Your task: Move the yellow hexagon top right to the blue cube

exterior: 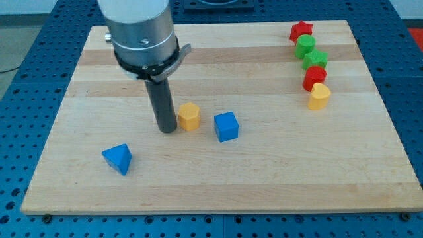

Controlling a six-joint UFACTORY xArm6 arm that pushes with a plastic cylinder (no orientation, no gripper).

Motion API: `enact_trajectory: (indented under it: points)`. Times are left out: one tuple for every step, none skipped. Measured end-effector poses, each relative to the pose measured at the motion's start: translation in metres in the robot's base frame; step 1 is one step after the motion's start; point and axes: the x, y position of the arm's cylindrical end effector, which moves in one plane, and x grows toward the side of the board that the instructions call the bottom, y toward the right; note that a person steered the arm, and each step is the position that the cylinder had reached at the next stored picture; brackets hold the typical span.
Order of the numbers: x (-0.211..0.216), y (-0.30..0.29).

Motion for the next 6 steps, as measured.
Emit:
enact_trajectory:
  points:
    - [-0.013, 0.018]
    - [-0.013, 0.049]
    - [-0.014, 0.084]
    - [-0.017, 0.11]
    - [-0.035, 0.092]
    - [-0.056, 0.073]
